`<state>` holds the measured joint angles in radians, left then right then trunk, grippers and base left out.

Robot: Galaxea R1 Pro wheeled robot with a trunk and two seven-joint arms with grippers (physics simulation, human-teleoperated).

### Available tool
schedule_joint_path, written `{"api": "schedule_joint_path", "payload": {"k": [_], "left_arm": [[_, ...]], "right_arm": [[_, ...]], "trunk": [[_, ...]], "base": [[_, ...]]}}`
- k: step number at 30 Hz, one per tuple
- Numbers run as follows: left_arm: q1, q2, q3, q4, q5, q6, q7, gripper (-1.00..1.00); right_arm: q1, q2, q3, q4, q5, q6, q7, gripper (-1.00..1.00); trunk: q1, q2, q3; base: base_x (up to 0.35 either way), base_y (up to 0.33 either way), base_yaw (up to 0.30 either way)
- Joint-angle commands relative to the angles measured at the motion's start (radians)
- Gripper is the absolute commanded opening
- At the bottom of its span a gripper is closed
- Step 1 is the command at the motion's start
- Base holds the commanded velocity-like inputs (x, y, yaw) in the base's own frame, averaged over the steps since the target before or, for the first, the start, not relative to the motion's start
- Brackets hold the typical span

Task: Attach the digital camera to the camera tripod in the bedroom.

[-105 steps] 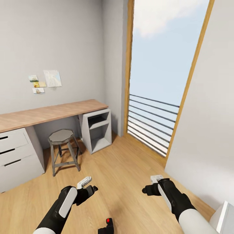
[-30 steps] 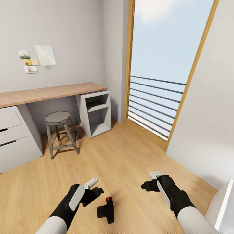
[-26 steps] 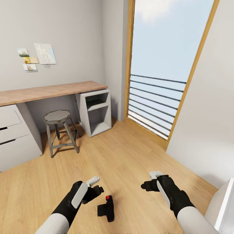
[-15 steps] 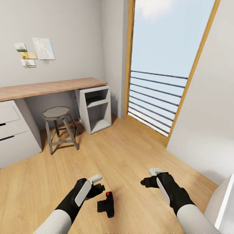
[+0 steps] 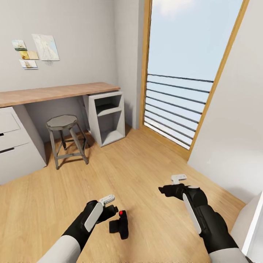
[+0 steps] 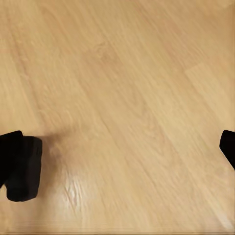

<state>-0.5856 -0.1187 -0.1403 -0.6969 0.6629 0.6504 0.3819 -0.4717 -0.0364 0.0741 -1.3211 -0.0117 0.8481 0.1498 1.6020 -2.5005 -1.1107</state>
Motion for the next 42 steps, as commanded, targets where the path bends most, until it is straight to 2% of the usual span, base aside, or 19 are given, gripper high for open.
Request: {"api": "schedule_joint_path", "payload": {"k": [1,9,14,42], "left_arm": [[0.000,0.001,-0.003,-0.001,0.011,-0.001,0.008,1.00],[0.000,0.000,-0.002,-0.001,0.012,-0.012,0.007,1.00],[0.000,-0.001,-0.003,-0.001,0.012,-0.015,0.006,1.00],[0.000,-0.001,-0.004,0.000,0.011,-0.027,0.006,1.00]], "right_arm": [[0.004,-0.001,0.002,-0.027,-0.001,0.012,0.001,1.00],[0.073,-0.002,0.000,-0.191,0.002,0.026,0.001,1.00],[0.117,-0.002,-0.001,-0.273,0.003,0.091,0.000,1.00],[0.125,0.001,0.004,-0.290,0.007,0.112,-0.004,1.00]], "trunk": [[0.000,-0.001,-0.005],[0.004,-0.003,-0.036],[0.006,-0.004,-0.055],[0.019,-0.010,-0.164]], "base": [[0.000,0.000,0.000],[0.000,0.000,0.000],[0.000,0.000,0.000],[0.000,0.000,0.000]]}}
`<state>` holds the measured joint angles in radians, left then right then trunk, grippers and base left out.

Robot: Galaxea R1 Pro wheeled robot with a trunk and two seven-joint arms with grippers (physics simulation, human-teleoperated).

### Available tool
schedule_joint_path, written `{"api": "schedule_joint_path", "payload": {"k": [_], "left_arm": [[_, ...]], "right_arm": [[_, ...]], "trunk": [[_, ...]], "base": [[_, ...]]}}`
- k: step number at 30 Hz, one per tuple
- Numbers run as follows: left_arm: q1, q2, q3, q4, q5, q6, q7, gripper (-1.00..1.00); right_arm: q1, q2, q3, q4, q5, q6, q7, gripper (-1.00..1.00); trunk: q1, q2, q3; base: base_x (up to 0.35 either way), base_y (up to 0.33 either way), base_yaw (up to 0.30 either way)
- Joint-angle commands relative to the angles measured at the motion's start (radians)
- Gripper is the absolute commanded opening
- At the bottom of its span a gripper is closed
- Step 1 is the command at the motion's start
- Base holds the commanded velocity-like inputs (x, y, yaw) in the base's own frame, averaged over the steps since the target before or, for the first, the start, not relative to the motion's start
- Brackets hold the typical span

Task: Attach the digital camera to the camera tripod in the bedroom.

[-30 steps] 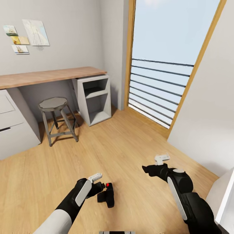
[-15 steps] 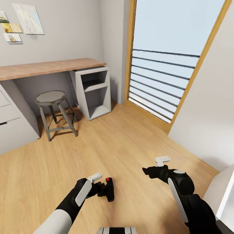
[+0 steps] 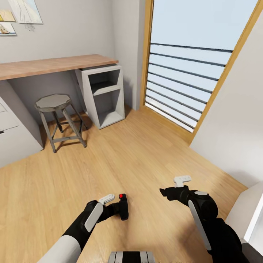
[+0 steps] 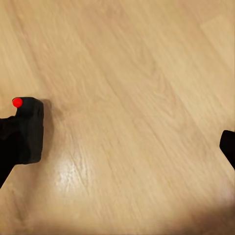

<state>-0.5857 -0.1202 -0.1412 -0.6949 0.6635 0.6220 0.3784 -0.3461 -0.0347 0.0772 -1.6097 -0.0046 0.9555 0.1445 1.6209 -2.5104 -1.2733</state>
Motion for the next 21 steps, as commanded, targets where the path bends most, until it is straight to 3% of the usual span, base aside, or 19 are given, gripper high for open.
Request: {"api": "schedule_joint_path", "payload": {"k": [1,16,21], "left_arm": [[0.000,0.000,-0.003,-0.002,0.010,0.001,0.010,1.00],[0.003,-0.001,-0.003,-0.003,0.010,0.001,0.011,1.00],[0.003,-0.001,-0.004,-0.003,0.008,-0.003,0.012,1.00]], "right_arm": [[-0.001,-0.001,0.001,-0.001,0.000,0.005,0.001,1.00],[-0.001,-0.004,-0.002,-0.001,0.000,0.002,0.003,1.00],[-0.001,-0.004,-0.002,-0.001,0.000,0.002,0.003,1.00]], "trunk": [[0.000,0.000,-0.001],[0.000,0.000,-0.001],[0.002,-0.002,-0.020]], "base": [[0.000,0.000,0.000],[0.000,0.000,0.000],[0.000,0.000,0.000]]}}
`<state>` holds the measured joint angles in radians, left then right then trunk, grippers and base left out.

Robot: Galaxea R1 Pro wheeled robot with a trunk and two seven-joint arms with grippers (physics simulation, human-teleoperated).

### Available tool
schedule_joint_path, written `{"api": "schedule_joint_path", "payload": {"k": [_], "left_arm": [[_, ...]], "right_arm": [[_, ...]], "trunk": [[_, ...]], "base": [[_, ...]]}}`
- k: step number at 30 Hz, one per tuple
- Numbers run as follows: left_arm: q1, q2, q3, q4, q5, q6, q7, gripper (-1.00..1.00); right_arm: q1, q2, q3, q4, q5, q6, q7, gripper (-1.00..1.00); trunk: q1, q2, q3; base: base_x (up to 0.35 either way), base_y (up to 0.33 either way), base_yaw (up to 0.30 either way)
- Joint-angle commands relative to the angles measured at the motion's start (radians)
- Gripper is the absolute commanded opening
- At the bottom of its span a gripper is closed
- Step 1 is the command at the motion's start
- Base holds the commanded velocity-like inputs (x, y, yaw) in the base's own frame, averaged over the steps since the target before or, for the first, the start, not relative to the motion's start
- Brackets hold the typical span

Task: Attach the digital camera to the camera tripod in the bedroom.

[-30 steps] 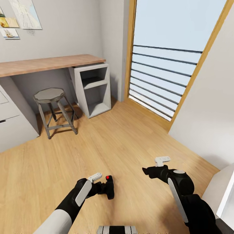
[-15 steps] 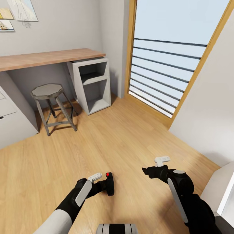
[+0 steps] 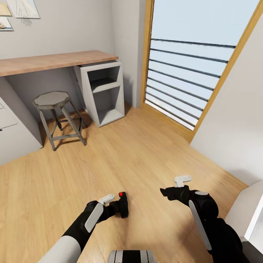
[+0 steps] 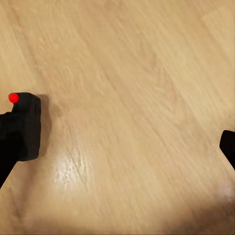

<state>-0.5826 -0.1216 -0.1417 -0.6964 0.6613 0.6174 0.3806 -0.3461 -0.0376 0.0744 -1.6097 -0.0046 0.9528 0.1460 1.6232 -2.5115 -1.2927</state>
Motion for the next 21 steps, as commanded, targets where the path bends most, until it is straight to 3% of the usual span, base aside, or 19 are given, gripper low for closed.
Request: {"api": "schedule_joint_path", "payload": {"k": [1,5,8,15,21], "left_arm": [[0.000,0.000,-0.003,-0.002,0.010,-0.002,0.011,1.00],[-0.005,-0.003,-0.011,-0.006,0.007,-0.009,0.017,1.00],[-0.029,-0.016,-0.040,-0.009,0.005,-0.010,0.021,1.00],[-0.096,-0.027,-0.122,-0.016,0.006,-0.006,0.020,1.00],[-0.126,-0.030,-0.158,-0.017,0.005,-0.006,0.032,1.00]], "right_arm": [[-0.001,-0.001,0.001,-0.001,0.000,0.004,0.001,1.00],[-0.001,-0.001,0.000,-0.001,0.000,0.004,0.001,1.00],[-0.001,0.000,-0.001,-0.001,0.000,0.004,0.001,1.00],[-0.001,0.000,-0.002,-0.002,0.000,0.004,0.001,1.00],[-0.001,0.000,-0.002,-0.002,0.000,0.003,0.000,1.00]], "trunk": [[0.000,-0.001,-0.005],[0.002,-0.002,-0.020],[0.003,-0.002,-0.032],[0.003,-0.002,-0.032],[0.003,-0.002,-0.032]], "base": [[0.000,0.000,0.000],[0.000,0.000,0.000],[0.000,0.000,0.000],[0.000,0.000,0.000],[0.000,0.000,0.000]]}}
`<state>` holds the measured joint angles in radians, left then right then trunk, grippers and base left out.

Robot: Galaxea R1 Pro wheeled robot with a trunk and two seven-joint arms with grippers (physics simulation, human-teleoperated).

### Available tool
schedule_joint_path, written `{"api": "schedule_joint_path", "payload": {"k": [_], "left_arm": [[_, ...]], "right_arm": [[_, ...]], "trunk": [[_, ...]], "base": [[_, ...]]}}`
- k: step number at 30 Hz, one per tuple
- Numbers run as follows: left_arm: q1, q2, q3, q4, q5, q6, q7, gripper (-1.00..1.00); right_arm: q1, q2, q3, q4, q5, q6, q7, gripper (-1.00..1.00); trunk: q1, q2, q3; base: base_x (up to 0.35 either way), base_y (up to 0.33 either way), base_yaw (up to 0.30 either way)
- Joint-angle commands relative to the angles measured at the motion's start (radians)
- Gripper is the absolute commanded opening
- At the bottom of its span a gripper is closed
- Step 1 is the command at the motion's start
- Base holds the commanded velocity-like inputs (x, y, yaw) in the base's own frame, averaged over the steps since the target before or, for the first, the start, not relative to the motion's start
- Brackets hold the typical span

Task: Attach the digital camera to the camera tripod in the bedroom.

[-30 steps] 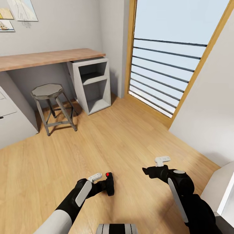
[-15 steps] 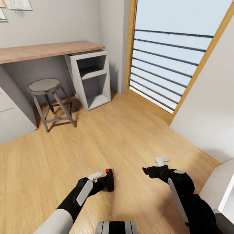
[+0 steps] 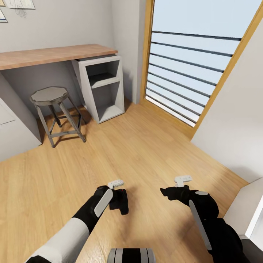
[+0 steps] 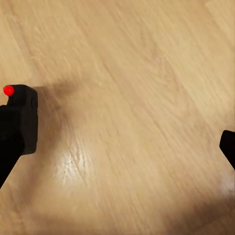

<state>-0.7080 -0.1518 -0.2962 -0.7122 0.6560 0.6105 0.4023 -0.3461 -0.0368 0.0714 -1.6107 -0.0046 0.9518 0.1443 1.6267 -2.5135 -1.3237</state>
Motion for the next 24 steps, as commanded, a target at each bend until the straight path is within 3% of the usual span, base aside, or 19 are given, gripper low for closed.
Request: {"api": "schedule_joint_path", "payload": {"k": [1,6,24], "left_arm": [[-0.002,0.000,-0.005,-0.001,0.011,0.001,0.013,1.00],[-0.008,-0.007,-0.013,-0.001,0.011,0.002,0.023,1.00],[-0.010,-0.017,-0.016,-0.001,0.013,0.002,0.030,1.00]], "right_arm": [[-0.001,-0.001,0.001,-0.001,0.000,0.004,0.001,1.00],[-0.001,-0.001,0.000,-0.001,0.000,0.003,0.000,1.00],[-0.001,-0.002,-0.023,-0.001,0.000,0.002,0.001,1.00]], "trunk": [[0.000,0.000,-0.001],[0.000,0.000,-0.001],[0.008,-0.005,-0.070]], "base": [[0.000,0.000,0.000],[0.000,0.000,0.000],[0.000,0.000,0.000]]}}
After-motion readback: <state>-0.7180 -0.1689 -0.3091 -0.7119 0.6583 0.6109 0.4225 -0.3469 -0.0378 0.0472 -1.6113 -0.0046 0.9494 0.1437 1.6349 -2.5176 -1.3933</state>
